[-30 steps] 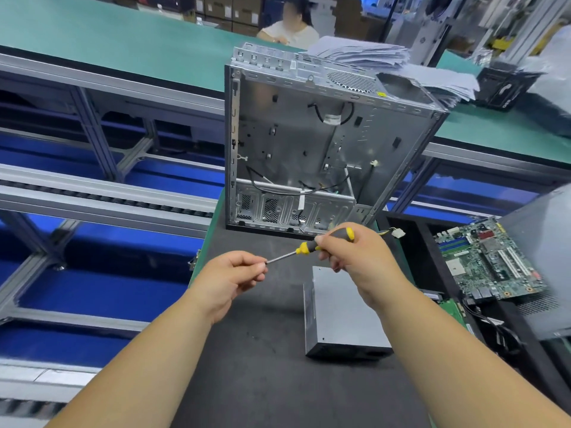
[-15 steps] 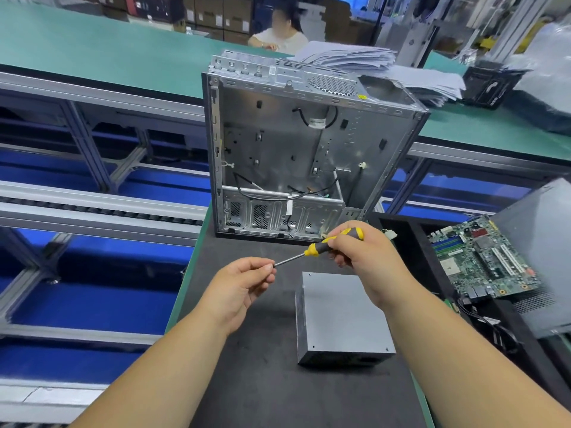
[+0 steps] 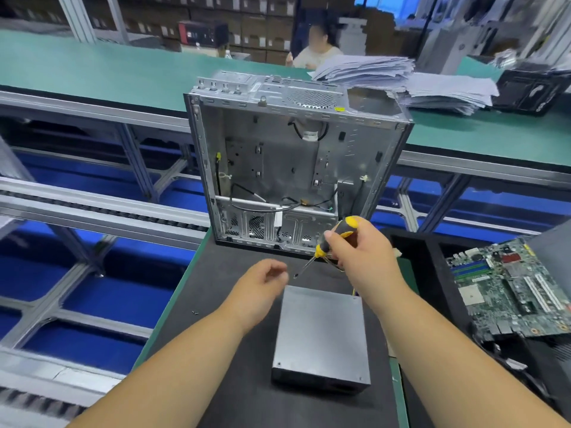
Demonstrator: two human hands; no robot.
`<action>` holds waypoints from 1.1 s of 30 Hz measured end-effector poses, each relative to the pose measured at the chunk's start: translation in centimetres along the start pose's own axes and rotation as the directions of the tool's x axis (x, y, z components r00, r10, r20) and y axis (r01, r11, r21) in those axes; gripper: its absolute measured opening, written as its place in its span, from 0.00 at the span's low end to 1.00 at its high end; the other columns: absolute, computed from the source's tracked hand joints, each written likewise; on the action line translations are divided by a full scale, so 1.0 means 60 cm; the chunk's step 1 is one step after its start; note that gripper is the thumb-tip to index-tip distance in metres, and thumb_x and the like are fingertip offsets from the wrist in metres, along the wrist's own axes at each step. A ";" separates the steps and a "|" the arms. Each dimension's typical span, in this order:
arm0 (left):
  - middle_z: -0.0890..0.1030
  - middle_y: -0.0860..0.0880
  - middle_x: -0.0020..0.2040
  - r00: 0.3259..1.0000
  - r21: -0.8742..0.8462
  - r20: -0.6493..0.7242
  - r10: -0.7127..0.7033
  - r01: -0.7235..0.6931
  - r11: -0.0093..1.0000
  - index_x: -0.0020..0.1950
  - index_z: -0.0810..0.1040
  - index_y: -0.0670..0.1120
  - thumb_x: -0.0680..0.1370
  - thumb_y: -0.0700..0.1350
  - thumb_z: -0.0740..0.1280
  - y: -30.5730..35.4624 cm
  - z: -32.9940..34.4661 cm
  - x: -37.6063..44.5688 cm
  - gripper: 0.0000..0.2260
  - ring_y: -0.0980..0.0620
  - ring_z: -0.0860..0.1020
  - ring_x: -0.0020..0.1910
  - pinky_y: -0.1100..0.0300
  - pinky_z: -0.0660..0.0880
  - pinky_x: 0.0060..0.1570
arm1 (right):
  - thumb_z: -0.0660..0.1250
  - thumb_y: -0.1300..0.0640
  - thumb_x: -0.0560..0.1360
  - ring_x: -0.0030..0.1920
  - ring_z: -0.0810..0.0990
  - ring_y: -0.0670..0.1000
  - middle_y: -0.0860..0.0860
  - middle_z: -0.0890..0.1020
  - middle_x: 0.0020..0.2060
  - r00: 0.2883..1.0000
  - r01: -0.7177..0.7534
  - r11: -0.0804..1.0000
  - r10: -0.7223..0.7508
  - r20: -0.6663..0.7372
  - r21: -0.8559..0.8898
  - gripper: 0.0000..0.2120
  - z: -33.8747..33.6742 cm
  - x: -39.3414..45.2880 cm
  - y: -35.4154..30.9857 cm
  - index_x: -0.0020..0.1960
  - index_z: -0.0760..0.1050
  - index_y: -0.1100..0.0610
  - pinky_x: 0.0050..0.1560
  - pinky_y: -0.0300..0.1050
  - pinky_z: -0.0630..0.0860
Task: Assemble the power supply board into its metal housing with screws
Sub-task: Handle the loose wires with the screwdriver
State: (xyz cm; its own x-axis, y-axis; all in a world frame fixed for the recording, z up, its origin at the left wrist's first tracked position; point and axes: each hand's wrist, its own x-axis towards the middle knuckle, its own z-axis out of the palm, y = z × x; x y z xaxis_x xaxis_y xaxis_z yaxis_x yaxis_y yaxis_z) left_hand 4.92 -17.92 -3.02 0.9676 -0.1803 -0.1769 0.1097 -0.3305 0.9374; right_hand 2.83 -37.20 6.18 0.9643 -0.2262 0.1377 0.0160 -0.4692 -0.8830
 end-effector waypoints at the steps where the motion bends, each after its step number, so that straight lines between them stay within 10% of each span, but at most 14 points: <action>1: 0.78 0.57 0.58 1.000 0.133 0.019 -0.007 0.004 0.991 0.57 0.77 0.57 0.77 0.49 0.70 -0.005 0.011 0.004 0.10 0.58 0.77 0.58 0.64 0.72 0.58 | 0.68 0.49 0.76 0.38 0.82 0.42 0.43 0.84 0.35 0.999 0.026 0.998 -0.025 0.032 -0.055 0.07 -0.004 0.005 0.004 0.41 0.74 0.48 0.43 0.47 0.79; 22: 0.74 0.57 0.46 0.950 0.369 -0.285 0.129 -0.016 0.929 0.45 0.73 0.55 0.75 0.48 0.68 -0.022 0.092 0.001 0.04 0.62 0.73 0.43 0.68 0.67 0.39 | 0.66 0.47 0.78 0.36 0.74 0.36 0.32 0.78 0.33 0.897 0.299 0.927 -0.192 0.398 -0.226 0.11 0.011 0.043 0.030 0.41 0.66 0.44 0.32 0.36 0.65; 33: 0.73 0.57 0.43 0.942 0.390 -0.298 0.157 -0.030 0.920 0.40 0.69 0.57 0.76 0.49 0.67 -0.025 0.098 -0.002 0.08 0.60 0.73 0.41 0.64 0.67 0.36 | 0.66 0.47 0.78 0.41 0.77 0.51 0.49 0.80 0.39 0.848 0.365 0.902 -0.220 0.481 -0.230 0.08 0.014 0.058 0.023 0.46 0.70 0.50 0.43 0.49 0.75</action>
State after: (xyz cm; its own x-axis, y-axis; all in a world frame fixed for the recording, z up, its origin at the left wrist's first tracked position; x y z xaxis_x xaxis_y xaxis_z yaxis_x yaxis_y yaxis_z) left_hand 3.29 -22.84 -6.16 0.9961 0.0547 0.0698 -0.0163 -0.6602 0.7509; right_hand 6.41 -37.90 5.05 0.9418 0.3224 0.0954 0.3055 -0.7021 -0.6432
